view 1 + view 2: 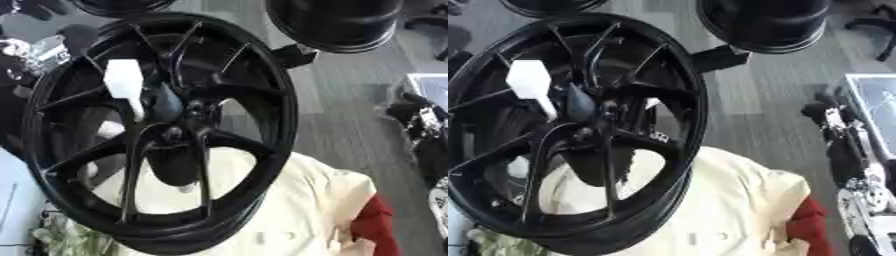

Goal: Pull the pin out of the wheel hub.

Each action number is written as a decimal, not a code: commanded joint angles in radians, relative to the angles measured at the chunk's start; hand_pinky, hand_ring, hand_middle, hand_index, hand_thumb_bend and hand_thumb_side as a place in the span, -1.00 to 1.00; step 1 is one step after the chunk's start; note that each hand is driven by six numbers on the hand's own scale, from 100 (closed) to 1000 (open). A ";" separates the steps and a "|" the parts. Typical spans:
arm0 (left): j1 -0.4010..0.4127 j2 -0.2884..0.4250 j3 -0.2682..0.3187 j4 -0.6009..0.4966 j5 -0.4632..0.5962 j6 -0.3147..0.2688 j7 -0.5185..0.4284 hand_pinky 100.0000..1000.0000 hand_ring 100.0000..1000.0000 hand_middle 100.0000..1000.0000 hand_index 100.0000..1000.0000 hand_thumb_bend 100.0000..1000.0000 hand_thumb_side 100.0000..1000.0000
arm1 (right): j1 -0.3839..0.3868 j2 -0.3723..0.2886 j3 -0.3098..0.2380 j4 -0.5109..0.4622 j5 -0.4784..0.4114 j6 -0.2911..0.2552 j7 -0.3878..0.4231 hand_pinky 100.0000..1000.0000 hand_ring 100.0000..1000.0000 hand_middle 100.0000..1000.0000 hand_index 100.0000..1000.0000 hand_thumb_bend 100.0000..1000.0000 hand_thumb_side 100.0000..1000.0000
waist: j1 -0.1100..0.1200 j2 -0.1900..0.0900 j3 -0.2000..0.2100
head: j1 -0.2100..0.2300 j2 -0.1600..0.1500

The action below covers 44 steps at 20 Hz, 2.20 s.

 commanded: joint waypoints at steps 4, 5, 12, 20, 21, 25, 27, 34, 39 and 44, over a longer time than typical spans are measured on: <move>-0.080 -0.027 -0.054 -0.010 0.053 0.083 -0.092 0.68 0.57 0.54 0.65 -0.02 -0.10 | 0.008 -0.032 -0.006 -0.019 0.003 -0.001 -0.001 0.94 0.47 0.22 0.55 -1.00 0.19 | 0.002 -0.030 0.006 | -0.013 0.006; -0.086 -0.030 -0.054 -0.010 0.056 0.100 -0.108 0.68 0.57 0.52 0.64 0.04 -0.20 | 0.009 -0.032 -0.007 -0.018 0.003 -0.001 -0.001 0.94 0.47 0.22 0.55 -1.00 0.19 | 0.002 -0.031 0.007 | -0.015 0.006; -0.142 -0.084 -0.052 0.046 0.014 0.192 -0.222 0.70 0.58 0.50 0.59 0.09 -0.66 | 0.013 -0.026 -0.007 -0.010 0.006 0.002 -0.001 0.94 0.47 0.22 0.55 -1.00 0.21 | 0.000 -0.032 0.011 | -0.024 0.008; -0.206 -0.159 -0.062 0.183 -0.071 0.156 -0.357 0.70 0.59 0.50 0.58 -0.13 -1.00 | 0.014 -0.014 -0.007 0.000 0.013 0.005 -0.004 0.94 0.47 0.22 0.55 -1.00 0.23 | -0.002 -0.029 0.009 | -0.017 0.008; -0.213 -0.168 -0.061 0.206 -0.087 0.146 -0.373 0.70 0.59 0.50 0.57 -0.14 -1.00 | 0.014 -0.013 -0.007 0.000 0.014 0.006 -0.004 0.94 0.47 0.22 0.55 -1.00 0.23 | -0.002 -0.028 0.009 | -0.016 0.008; -0.238 -0.212 -0.056 0.302 -0.148 0.094 -0.435 0.72 0.61 0.51 0.56 -0.18 -1.00 | 0.013 -0.009 -0.006 0.002 0.014 0.006 -0.002 0.94 0.47 0.22 0.55 -1.00 0.24 | -0.005 -0.026 0.005 | -0.018 0.002; -0.246 -0.227 -0.051 0.342 -0.182 0.060 -0.469 0.72 0.61 0.51 0.56 -0.18 -1.00 | 0.013 -0.008 -0.006 0.002 0.015 0.006 -0.002 0.94 0.47 0.22 0.55 -1.00 0.24 | -0.006 -0.026 0.006 | -0.020 0.001; -0.258 -0.267 -0.022 0.445 -0.287 -0.053 -0.585 0.74 0.62 0.52 0.56 -0.18 -1.00 | 0.011 -0.003 -0.004 0.005 0.017 0.008 -0.001 0.94 0.47 0.22 0.55 -1.00 0.26 | -0.007 -0.022 0.001 | -0.014 -0.005; -0.276 -0.318 -0.011 0.569 -0.362 -0.104 -0.669 0.73 0.61 0.50 0.55 -0.20 -1.00 | 0.004 0.006 -0.003 0.011 0.022 0.011 0.001 0.94 0.47 0.23 0.55 -1.00 0.27 | -0.007 -0.017 -0.006 | -0.002 -0.011; -0.282 -0.336 0.005 0.628 -0.417 -0.179 -0.756 0.71 0.60 0.48 0.53 -0.23 -1.00 | 0.003 0.009 -0.003 0.013 0.023 0.012 -0.002 0.94 0.47 0.23 0.55 -1.00 0.28 | -0.007 -0.015 -0.006 | 0.001 -0.011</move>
